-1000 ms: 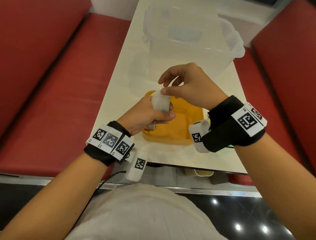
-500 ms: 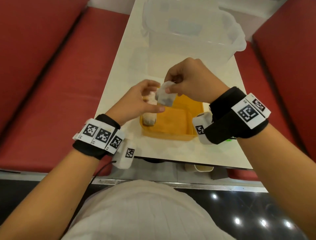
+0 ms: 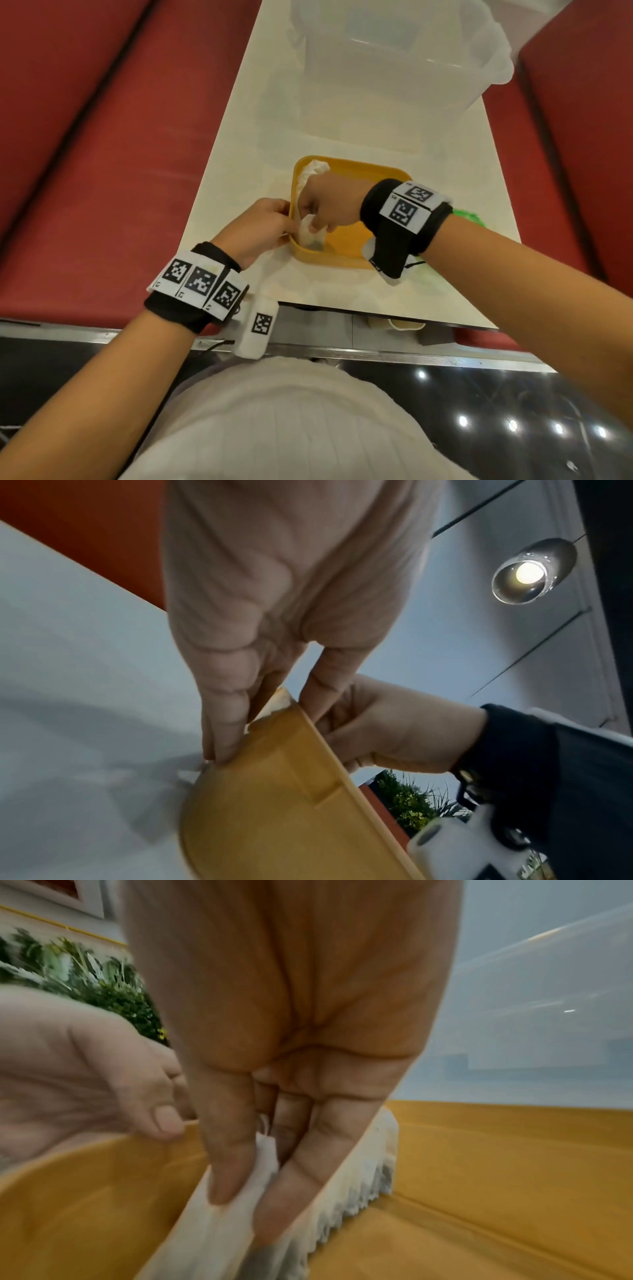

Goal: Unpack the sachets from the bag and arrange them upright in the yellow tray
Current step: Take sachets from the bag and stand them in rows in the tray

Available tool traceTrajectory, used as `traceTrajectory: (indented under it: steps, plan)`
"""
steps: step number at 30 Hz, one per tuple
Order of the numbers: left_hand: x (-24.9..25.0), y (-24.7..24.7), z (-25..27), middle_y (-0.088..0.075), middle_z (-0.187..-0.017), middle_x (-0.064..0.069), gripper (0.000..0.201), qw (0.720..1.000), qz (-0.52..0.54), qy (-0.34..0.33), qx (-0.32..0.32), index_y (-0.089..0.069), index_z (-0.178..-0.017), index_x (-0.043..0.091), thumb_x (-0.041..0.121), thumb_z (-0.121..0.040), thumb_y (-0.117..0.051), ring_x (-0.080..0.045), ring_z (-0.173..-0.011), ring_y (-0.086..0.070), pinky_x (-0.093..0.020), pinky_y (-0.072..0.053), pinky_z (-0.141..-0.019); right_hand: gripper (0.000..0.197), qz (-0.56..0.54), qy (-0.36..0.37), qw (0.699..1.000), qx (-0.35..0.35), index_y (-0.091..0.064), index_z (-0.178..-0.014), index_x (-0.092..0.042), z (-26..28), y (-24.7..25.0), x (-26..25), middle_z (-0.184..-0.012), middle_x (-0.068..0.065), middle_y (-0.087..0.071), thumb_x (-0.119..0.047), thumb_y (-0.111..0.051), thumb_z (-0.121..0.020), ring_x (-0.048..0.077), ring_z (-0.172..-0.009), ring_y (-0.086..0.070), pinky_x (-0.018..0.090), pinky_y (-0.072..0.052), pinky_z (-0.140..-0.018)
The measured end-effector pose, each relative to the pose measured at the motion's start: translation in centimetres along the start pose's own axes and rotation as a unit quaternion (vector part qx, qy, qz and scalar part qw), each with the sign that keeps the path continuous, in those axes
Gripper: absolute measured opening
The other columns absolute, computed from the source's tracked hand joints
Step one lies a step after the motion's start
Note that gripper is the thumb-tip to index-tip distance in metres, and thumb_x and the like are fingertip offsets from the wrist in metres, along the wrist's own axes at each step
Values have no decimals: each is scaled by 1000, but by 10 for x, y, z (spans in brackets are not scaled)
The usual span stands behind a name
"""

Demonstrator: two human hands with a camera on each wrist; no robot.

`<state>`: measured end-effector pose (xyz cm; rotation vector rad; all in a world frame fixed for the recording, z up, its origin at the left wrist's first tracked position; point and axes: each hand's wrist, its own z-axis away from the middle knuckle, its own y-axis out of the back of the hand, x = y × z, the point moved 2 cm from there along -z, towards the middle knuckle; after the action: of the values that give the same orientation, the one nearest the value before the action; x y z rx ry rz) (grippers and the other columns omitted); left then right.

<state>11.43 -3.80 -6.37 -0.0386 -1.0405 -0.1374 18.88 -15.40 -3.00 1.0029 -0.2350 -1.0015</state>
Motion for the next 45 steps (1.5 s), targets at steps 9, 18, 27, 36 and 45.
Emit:
traceTrajectory:
  steps: [9, 18, 27, 36, 45]
  plan:
    - [-3, -4, 2, -62, -119, -29, 32, 1000, 30, 0, 9, -60, -114, -10, -6, -84, -50, -41, -115, -58, -52, -46, -101, 17, 110, -45, 993, -17, -63, -91, -8, -4, -1, -2, -77, 5, -66, -24, -69, -85, 19, -65, -60, 22, -43, -52]
    - [-4, -2, 4, -54, -99, -13, 45, 999, 51, 7, 13, -60, -105, 6, 15, -62, -57, -25, -91, -53, -43, -46, -86, 15, 75, -50, 994, 68, -64, -91, -9, 4, 9, -1, -80, 3, -65, -22, -67, -85, 23, -78, -63, 27, -48, -61]
    - [-10, -2, 1, -53, -97, -9, 42, 999, 51, 5, 13, -57, -104, 15, 19, -62, -55, -24, -88, -52, -41, -43, -82, 25, 60, 13, 992, -112, -66, -93, -14, 42, -14, -9, -86, 2, -65, -5, -43, -92, 20, -79, -58, 30, -48, -76]
    - [-12, -4, -2, -64, -109, -29, 52, 999, 36, -3, 25, -61, -108, -9, 19, -64, -53, -37, -98, -62, -59, -41, -102, 37, 81, -19, 987, -136, -59, -120, -13, 30, -25, -9, -101, 4, -57, -2, -33, -96, 23, -89, -50, 28, -37, -78]
    - [-11, -2, -3, -57, -124, -33, 28, 999, 42, 2, 25, -59, -116, -9, -2, -91, -50, -44, -118, -55, -55, -45, -101, 29, -14, -22, 999, 20, -68, -114, -22, 37, -10, 6, -102, -5, -64, -12, -48, -95, 16, -96, -57, 23, -39, -80]
